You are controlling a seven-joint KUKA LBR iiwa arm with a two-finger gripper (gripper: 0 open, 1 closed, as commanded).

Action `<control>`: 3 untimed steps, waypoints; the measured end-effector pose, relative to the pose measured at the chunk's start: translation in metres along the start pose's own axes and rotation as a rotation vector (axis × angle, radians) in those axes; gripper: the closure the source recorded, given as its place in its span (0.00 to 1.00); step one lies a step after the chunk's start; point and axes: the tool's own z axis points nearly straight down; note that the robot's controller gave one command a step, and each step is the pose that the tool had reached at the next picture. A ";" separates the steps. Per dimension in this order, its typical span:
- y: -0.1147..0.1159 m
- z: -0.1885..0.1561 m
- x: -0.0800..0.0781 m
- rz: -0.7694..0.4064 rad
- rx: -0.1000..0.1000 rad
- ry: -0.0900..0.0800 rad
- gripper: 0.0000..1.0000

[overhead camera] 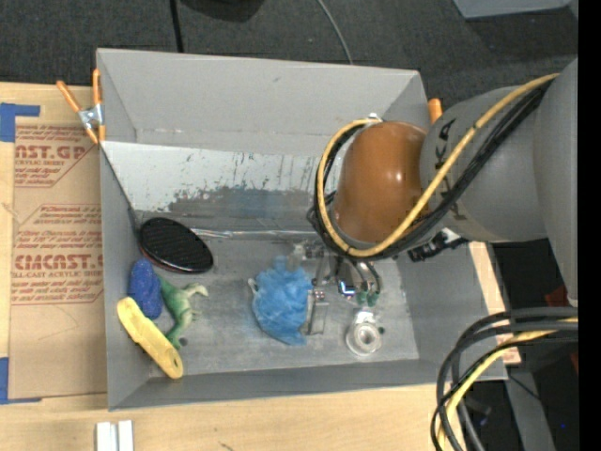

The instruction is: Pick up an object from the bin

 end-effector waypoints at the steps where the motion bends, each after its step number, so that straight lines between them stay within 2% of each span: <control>1: 0.000 -0.004 -0.002 0.000 0.000 -0.007 0.00; 2: 0.004 0.036 0.003 0.040 -0.002 -0.011 0.00; 3: 0.005 0.053 0.014 0.137 -0.002 -0.007 1.00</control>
Offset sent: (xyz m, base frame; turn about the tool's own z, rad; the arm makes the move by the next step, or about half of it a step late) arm -0.0103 0.0061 -0.0627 0.0614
